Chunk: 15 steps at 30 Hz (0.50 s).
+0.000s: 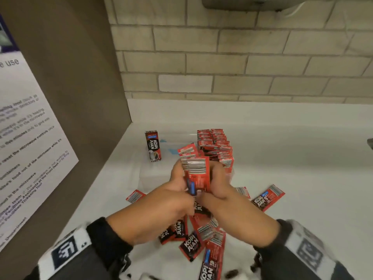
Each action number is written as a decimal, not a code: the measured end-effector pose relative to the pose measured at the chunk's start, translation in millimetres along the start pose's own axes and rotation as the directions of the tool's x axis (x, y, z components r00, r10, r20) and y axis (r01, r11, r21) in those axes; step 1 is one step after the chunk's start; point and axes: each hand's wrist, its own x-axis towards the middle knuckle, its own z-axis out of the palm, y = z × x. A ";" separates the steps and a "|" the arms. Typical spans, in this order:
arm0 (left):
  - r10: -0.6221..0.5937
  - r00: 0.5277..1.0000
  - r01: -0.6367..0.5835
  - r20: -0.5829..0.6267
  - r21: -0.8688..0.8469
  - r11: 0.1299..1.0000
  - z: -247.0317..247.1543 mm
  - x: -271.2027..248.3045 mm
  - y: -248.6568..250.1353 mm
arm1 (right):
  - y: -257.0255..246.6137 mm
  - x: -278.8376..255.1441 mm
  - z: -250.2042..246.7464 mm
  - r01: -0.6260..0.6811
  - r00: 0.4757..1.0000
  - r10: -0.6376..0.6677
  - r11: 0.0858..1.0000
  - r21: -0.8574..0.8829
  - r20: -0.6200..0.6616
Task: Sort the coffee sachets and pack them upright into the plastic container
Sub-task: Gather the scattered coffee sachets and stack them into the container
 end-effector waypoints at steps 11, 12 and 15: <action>0.437 0.734 -0.317 -0.519 0.307 0.897 -15.7 18.8 18.5 | 5.5 71.7 30.9 0.372 0.907 -0.402 0.903 -0.214 -0.123; 0.472 0.729 -0.309 -0.496 0.377 0.873 -16.6 20.0 22.3 | 4.5 73.3 29.6 0.373 0.906 -0.400 0.909 -0.183 -0.139; 0.504 0.700 -0.326 -0.507 0.401 0.856 -21.7 27.3 30.5 | 2.0 75.4 25.9 0.429 0.860 -0.433 0.900 -0.078 -0.269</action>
